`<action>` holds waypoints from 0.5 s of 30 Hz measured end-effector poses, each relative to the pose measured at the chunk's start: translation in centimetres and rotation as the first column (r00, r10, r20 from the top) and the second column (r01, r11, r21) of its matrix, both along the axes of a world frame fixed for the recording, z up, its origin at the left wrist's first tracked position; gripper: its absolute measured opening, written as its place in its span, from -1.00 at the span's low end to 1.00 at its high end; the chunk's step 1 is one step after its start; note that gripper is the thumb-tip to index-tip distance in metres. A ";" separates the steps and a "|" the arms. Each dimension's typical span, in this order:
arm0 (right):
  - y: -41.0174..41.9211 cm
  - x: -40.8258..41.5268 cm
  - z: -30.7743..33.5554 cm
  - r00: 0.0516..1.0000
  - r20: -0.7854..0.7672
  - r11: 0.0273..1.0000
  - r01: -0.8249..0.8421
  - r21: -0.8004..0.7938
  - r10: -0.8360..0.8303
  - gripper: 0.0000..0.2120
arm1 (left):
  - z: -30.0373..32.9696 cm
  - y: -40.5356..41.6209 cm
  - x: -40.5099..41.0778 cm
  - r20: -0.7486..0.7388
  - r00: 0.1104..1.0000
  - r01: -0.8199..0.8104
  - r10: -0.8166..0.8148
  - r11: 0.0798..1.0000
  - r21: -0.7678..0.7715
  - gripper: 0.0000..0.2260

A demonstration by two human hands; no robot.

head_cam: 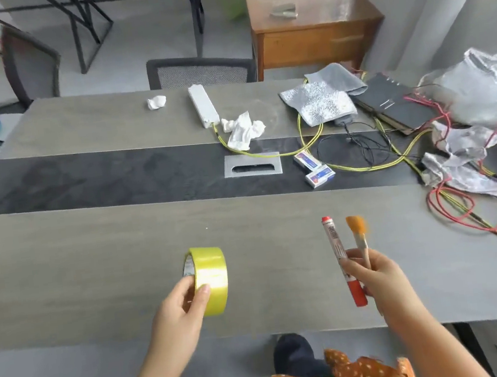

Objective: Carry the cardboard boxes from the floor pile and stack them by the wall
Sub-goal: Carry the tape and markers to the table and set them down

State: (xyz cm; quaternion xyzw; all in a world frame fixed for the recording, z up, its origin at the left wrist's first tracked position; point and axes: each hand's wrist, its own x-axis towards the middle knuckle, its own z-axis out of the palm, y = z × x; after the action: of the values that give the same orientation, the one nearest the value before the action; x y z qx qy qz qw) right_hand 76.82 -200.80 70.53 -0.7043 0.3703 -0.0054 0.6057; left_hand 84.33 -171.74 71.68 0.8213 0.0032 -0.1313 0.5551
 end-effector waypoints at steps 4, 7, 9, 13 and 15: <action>-2.5 7.5 -2.0 0.986 -0.118 0.993 -0.113 0.028 0.116 -0.97 | -1.9 -4.4 6.2 0.001 0.996 0.083 -0.084 0.986 0.145 -0.83; -2.7 12.9 -3.4 0.964 -0.197 0.984 -0.180 -0.005 0.176 -0.90 | -3.2 -7.1 10.9 0.040 0.986 0.147 -0.165 0.948 0.283 -0.81; -2.4 16.0 -4.4 0.952 -0.235 0.976 -0.213 -0.046 0.197 -0.93 | -4.3 -8.4 13.8 0.046 0.960 0.237 -0.276 0.888 0.393 -0.84; -0.6 19.5 -6.2 0.915 -0.335 0.948 -0.286 -0.139 0.227 -0.94 | -5.8 -10.0 17.4 0.007 0.862 0.385 -0.506 0.664 0.641 -0.87; 0.2 19.9 -7.0 0.893 -0.391 0.914 -0.330 -0.236 0.222 -0.93 | -6.6 -10.5 18.1 -0.037 0.808 0.417 -0.588 0.527 0.740 -0.82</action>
State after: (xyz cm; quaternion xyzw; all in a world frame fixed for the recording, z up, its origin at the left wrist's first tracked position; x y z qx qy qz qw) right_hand 96.72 -200.56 63.50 -0.8220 0.3635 0.1536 0.4106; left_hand 102.42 -182.21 65.09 0.9440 -0.2448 -0.1838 0.1228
